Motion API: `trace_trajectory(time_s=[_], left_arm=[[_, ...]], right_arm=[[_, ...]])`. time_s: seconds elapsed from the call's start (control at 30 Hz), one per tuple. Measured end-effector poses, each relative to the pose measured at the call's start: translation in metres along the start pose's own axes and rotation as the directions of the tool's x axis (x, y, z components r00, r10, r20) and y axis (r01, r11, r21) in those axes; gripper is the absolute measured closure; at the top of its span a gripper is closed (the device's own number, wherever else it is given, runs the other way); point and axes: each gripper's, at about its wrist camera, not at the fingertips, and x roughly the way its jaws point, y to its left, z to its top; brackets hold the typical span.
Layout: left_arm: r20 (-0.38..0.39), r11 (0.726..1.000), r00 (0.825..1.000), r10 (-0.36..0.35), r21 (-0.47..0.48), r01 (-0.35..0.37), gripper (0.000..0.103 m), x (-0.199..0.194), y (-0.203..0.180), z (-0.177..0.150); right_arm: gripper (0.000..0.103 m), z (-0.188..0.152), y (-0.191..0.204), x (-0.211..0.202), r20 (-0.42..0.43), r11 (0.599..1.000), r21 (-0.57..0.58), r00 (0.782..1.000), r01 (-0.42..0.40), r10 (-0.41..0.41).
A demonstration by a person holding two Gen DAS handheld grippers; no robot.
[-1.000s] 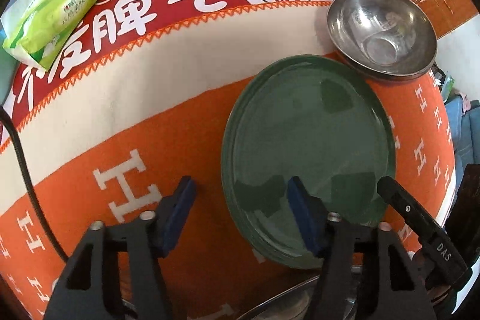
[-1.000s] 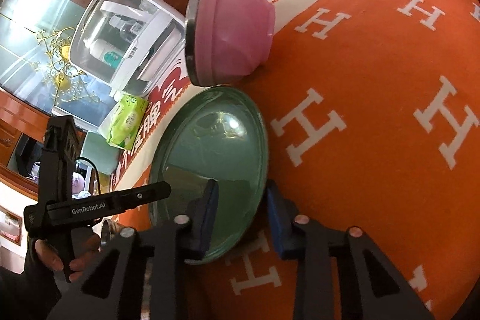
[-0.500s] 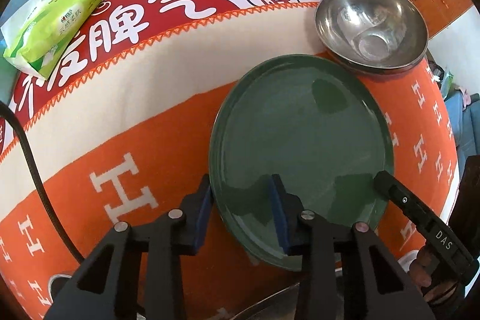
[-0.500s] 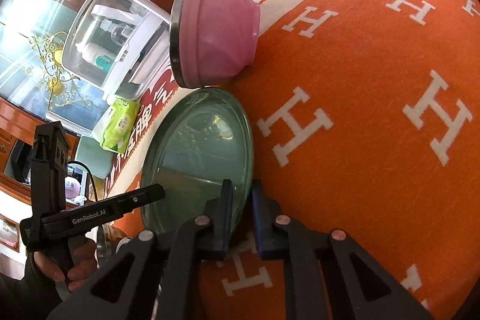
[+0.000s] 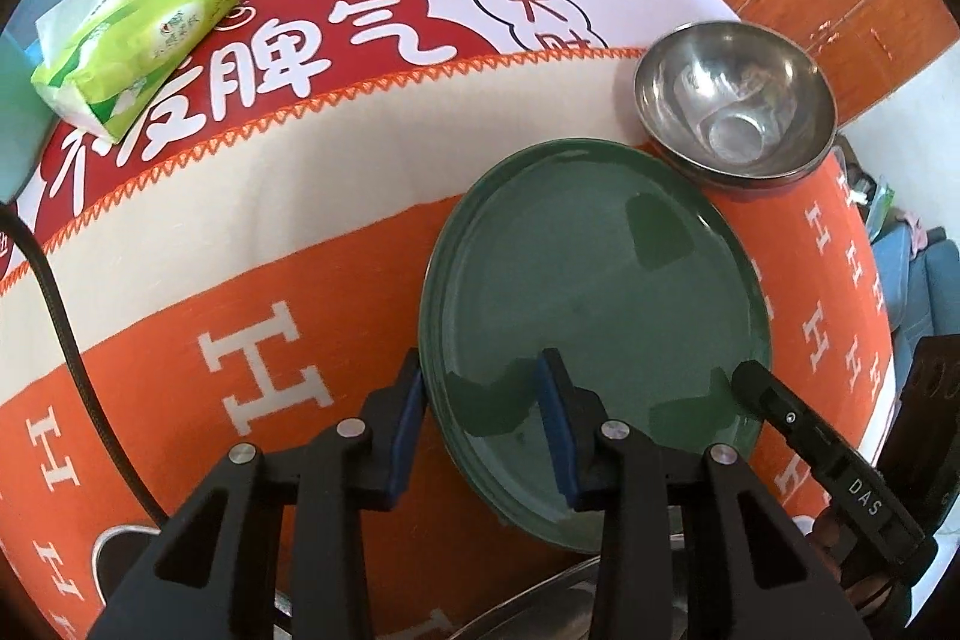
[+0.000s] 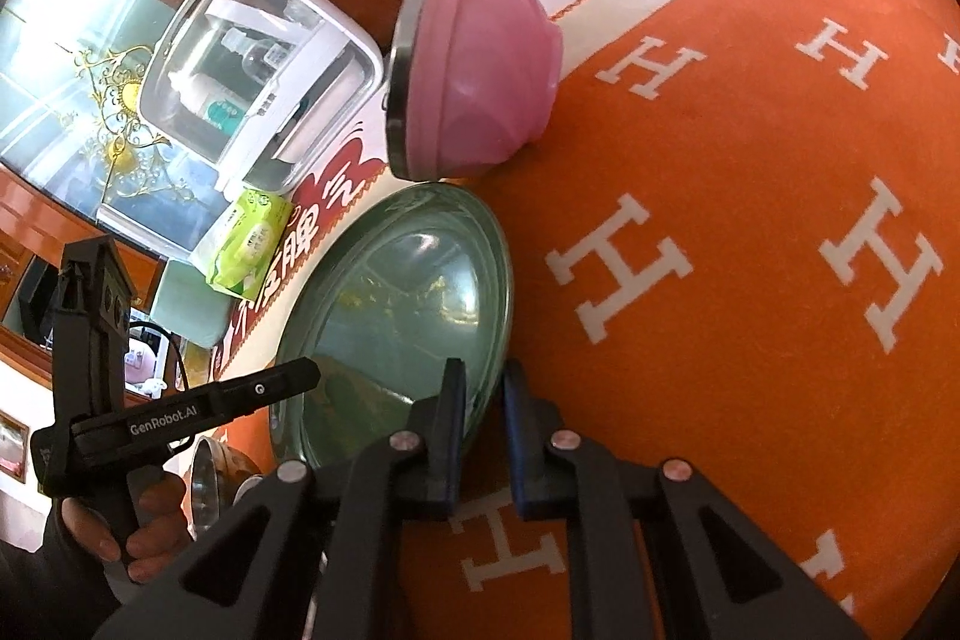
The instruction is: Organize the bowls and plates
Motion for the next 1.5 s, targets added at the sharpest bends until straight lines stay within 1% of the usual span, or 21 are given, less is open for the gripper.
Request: trace_trajectory(time_s=[0.17, 0.43, 0.87, 1.27, 1.5], left_arm=[[0.033, 1.0, 0.999, -0.012, -0.014, 0.012, 0.068, -0.008, 0.002, -0.002], [0.085, 0.997, 0.995, -0.06, -0.04, 0.063, 0.068, -0.027, 0.005, -0.005], [0.167, 0.995, 0.984, -0.064, -0.064, 0.076, 0.068, -0.074, 0.008, -0.018], [0.251, 0.995, 0.966, -0.058, -0.058, 0.075, 0.068, -0.128, 0.002, -0.047], [0.269, 0.997, 0.961, -0.061, -0.037, 0.073, 0.068, -0.149, -0.003, -0.069]], right_arm=[[0.091, 0.0, 0.005, -0.003, 0.013, 1.0, -0.025, 1.0, 0.001, -0.001], [0.091, 0.002, 0.015, -0.011, 0.031, 0.998, -0.056, 1.0, 0.006, -0.004], [0.091, -0.004, 0.043, -0.037, 0.062, 0.993, -0.12, 0.998, -0.017, 0.024], [0.091, -0.016, 0.064, -0.078, 0.102, 0.985, -0.166, 0.992, -0.051, 0.069], [0.091, -0.035, 0.071, -0.102, 0.116, 0.981, -0.185, 0.991, -0.052, 0.074]])
